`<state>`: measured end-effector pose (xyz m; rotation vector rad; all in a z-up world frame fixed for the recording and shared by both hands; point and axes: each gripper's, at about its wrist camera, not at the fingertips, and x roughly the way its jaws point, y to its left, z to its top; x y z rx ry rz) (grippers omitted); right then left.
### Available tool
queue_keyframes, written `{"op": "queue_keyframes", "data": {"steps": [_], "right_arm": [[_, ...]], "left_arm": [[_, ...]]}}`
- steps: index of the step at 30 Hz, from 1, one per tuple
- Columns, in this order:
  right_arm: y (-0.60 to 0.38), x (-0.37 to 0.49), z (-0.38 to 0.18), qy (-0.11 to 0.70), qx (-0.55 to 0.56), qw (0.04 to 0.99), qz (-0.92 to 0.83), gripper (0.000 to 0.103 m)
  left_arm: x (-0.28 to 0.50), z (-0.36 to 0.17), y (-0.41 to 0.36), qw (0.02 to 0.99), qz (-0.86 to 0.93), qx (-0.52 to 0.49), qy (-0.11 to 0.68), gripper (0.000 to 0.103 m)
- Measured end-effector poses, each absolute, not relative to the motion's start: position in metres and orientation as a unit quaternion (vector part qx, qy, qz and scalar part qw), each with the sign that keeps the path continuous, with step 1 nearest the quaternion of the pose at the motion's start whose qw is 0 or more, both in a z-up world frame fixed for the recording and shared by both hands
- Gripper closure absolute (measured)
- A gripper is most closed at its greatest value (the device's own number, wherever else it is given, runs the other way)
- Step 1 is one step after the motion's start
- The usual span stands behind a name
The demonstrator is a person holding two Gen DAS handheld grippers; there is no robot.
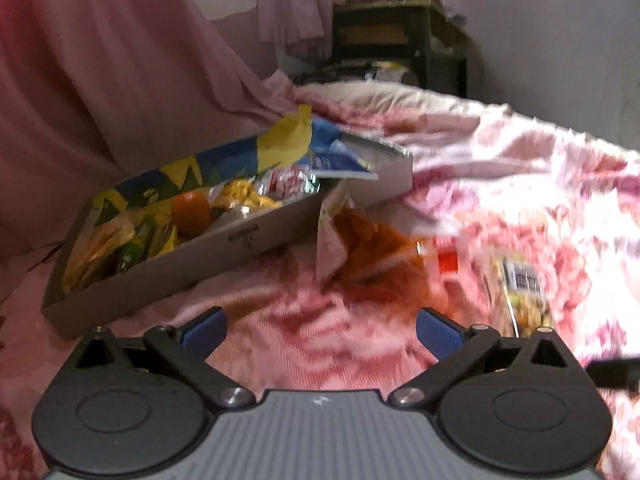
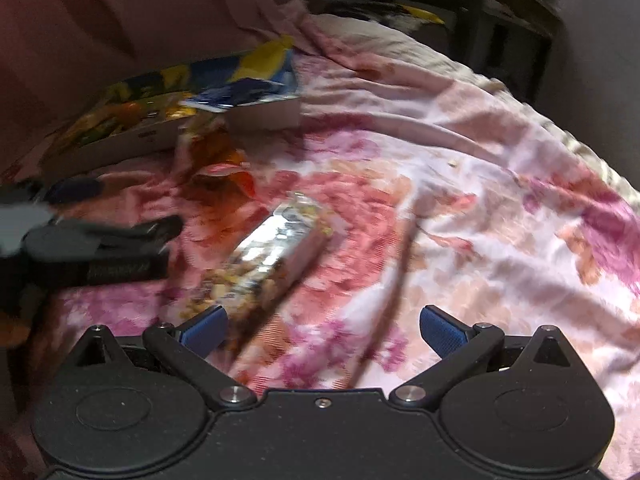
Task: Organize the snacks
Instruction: 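Close left gripper on the orange candy bag while right gripper closes on the nut bar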
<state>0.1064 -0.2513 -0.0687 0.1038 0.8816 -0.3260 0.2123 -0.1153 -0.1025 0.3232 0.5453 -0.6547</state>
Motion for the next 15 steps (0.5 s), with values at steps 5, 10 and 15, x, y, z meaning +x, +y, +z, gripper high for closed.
{"op": "queue_keyframes", "data": {"steps": [5,10,15], "right_arm": [[-0.226,0.112,-0.069,0.409,0.004,0.906,-0.107,0.002],[-0.209,0.126,-0.076,0.406,-0.021,0.909,-0.092,0.004],[-0.211,0.136,-0.085,0.41,-0.008,0.906,-0.1,0.007]], "left_arm": [[0.227,-0.104,-0.12,0.891,-0.348,0.155,0.248,0.0],[0.237,-0.103,-0.127,0.881,-0.386,0.145,0.231,0.0],[0.246,-0.106,-0.14,0.87,-0.41,0.143,0.233,0.001]]}}
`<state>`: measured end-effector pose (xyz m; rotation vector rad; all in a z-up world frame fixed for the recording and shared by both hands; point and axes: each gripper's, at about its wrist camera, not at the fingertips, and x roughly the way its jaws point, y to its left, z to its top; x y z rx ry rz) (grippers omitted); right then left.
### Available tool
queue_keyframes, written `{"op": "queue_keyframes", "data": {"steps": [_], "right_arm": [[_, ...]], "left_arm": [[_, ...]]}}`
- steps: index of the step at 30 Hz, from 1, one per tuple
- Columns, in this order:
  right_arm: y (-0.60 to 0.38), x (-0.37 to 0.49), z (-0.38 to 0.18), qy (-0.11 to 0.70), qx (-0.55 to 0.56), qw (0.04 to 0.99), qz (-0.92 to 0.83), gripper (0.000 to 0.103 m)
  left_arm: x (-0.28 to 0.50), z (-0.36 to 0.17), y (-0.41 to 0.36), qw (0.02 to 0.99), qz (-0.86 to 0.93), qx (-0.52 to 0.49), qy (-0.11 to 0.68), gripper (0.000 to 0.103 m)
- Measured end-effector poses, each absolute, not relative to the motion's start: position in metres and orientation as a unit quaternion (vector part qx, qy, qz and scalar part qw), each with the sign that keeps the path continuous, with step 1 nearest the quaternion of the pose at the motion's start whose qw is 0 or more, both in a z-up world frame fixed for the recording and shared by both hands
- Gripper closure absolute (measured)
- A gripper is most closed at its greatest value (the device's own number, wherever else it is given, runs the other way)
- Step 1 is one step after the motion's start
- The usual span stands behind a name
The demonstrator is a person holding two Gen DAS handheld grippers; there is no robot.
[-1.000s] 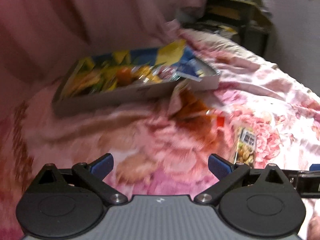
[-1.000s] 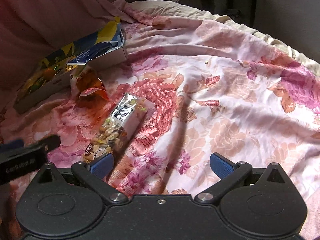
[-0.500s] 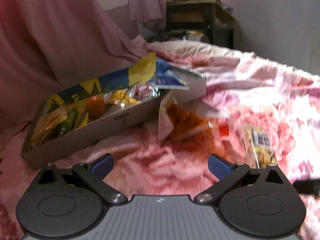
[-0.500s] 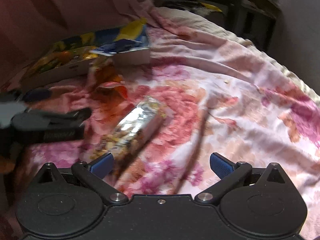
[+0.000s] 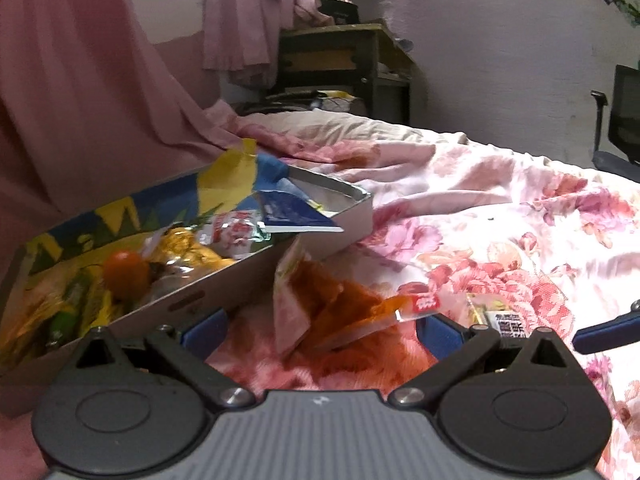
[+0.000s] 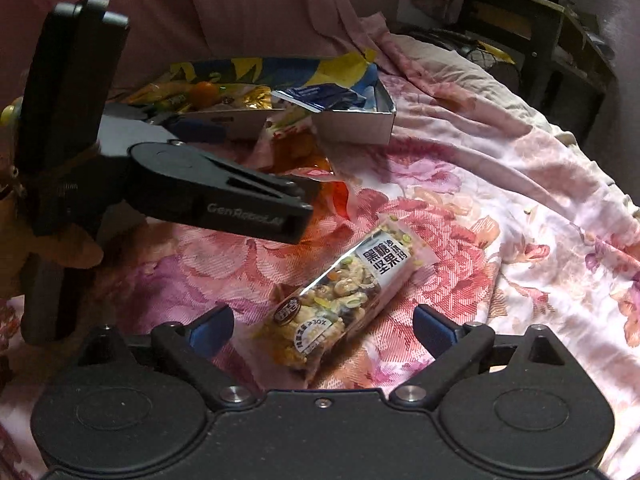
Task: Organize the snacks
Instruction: 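Close left gripper on the orange candy bag while right gripper closes on the nut bar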
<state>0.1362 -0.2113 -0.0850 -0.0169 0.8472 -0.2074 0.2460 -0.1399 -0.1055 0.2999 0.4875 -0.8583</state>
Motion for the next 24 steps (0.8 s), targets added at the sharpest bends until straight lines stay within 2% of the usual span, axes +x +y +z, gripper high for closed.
{"op": "queue_keyframes", "data": {"steps": [9,10,12,17,24], "right_arm": [[-0.219,0.142,-0.09,0.41,0.011,0.904,-0.121,0.011],[-0.219,0.142,-0.09,0.411,0.013,0.904,-0.121,0.011],[-0.219,0.143,-0.091,0.41,0.015,0.904,-0.12,0.015],[-0.222,0.147,-0.094,0.415,0.041,0.902,-0.116,0.025],[-0.228,0.146,-0.095,0.418,0.076,0.898,-0.113,0.037]], "left_arm": [[0.256,-0.116,-0.16,0.86,-0.427,0.146,0.237,0.001],[0.257,-0.117,-0.161,0.861,-0.426,0.145,0.237,0.002],[0.259,-0.117,-0.162,0.858,-0.432,0.136,0.242,0.012],[0.264,-0.118,-0.157,0.859,-0.43,0.109,0.254,0.022],[0.265,-0.117,-0.152,0.863,-0.423,0.076,0.265,0.027]]}}
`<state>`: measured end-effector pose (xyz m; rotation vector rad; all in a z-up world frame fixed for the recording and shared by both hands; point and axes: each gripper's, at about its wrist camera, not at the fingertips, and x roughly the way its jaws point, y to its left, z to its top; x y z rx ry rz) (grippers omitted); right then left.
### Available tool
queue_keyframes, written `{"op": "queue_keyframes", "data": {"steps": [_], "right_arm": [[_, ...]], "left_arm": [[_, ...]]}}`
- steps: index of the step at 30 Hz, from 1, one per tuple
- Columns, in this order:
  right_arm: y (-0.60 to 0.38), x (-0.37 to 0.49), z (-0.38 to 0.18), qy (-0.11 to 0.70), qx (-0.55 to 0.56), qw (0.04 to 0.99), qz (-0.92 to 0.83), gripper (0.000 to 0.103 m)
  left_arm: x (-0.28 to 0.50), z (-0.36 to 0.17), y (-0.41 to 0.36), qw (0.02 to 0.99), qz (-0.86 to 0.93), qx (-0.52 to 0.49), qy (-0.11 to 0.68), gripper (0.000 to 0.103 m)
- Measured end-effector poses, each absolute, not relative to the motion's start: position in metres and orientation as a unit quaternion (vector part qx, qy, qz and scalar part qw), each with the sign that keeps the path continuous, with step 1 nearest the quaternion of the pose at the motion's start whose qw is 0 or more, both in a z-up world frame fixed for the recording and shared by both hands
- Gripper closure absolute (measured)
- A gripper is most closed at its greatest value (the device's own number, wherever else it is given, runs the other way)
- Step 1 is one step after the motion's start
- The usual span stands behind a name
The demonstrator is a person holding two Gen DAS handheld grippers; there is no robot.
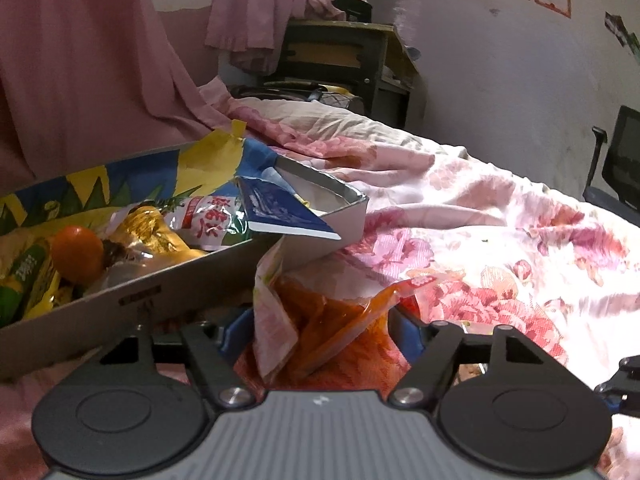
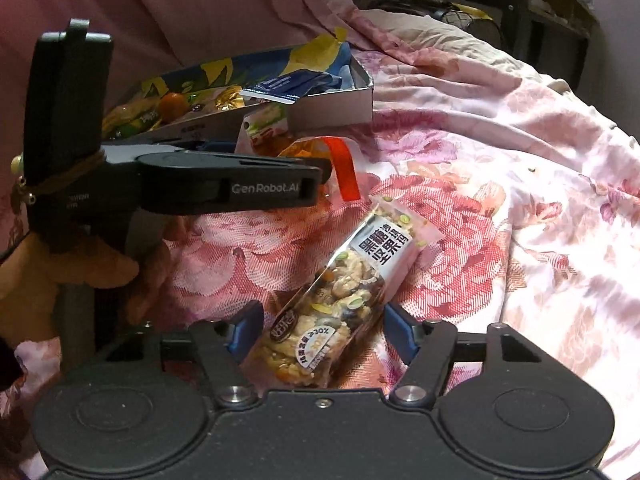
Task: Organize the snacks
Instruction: 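Close left gripper on the orange candy bag while right gripper closes on the nut bar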
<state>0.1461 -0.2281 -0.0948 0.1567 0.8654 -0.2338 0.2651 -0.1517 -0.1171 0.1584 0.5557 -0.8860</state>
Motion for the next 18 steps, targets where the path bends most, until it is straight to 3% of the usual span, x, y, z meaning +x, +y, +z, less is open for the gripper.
{"op": "queue_keyframes", "data": {"steps": [1,2,18], "right_arm": [[-0.228,0.146,-0.095,0.418,0.076,0.898,-0.112,0.037],[-0.228,0.145,-0.094,0.417,0.076,0.899,-0.112,0.038],[-0.229,0.142,-0.093,0.416,0.073,0.9,-0.109,0.042]], "left_arm": [[0.264,-0.117,-0.151,0.863,-0.422,0.073,0.267,0.028],[0.263,-0.117,-0.151,0.864,-0.42,0.07,0.267,0.035],[0.246,-0.11,-0.127,0.866,-0.392,0.039,0.307,0.036]]}}
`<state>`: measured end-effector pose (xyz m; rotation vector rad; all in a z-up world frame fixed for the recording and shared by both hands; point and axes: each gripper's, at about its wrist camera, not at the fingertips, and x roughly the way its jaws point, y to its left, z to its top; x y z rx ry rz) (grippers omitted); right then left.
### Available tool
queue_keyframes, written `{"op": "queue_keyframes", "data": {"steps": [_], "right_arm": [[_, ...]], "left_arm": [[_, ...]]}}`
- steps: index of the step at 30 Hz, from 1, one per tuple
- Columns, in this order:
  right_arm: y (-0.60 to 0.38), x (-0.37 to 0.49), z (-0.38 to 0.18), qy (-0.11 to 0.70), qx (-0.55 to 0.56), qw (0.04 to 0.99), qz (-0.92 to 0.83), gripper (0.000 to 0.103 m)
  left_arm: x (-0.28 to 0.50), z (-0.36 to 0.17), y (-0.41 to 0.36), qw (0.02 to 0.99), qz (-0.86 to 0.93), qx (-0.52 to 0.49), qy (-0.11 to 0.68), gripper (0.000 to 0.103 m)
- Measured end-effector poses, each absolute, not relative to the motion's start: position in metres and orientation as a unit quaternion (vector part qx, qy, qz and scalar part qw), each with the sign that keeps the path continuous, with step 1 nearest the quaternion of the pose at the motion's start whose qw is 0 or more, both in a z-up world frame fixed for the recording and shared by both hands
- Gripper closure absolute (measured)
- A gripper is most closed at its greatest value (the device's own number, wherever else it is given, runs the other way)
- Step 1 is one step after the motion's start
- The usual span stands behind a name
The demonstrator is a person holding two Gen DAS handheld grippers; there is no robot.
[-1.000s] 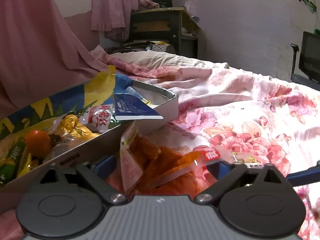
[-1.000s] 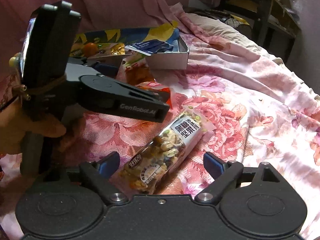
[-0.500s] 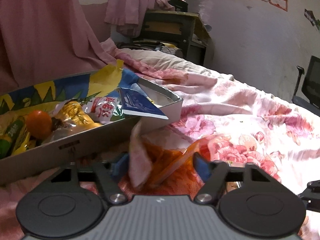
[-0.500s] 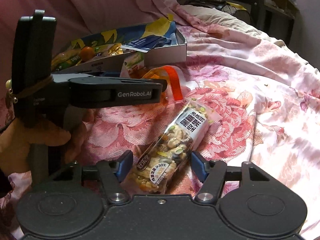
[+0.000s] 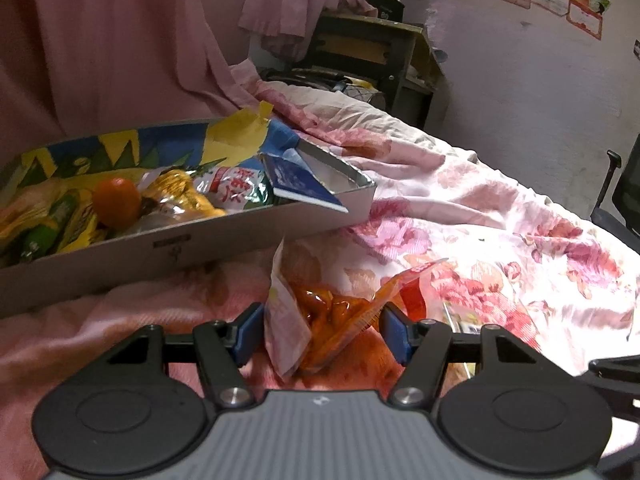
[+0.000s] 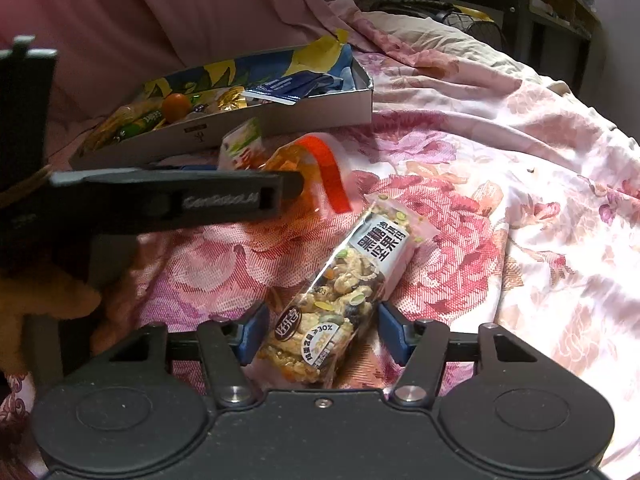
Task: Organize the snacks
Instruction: 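Close left gripper on the orange candy bag while right gripper closes on the nut bar, then lift and carry the candy bag with left tool while right tool carries the nut bar to the box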
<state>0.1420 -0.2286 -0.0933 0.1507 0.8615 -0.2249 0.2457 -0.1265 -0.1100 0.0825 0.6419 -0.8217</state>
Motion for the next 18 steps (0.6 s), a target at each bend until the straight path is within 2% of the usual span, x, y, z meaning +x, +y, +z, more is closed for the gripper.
{"op": "queue_keyframes", "data": {"steps": [18], "right_arm": [[-0.232,0.127,-0.087,0.415,0.067,0.9,-0.115,0.054]], "left_arm": [[0.19,-0.084,-0.08,0.875,-0.305,0.074,0.37,0.036]]}}
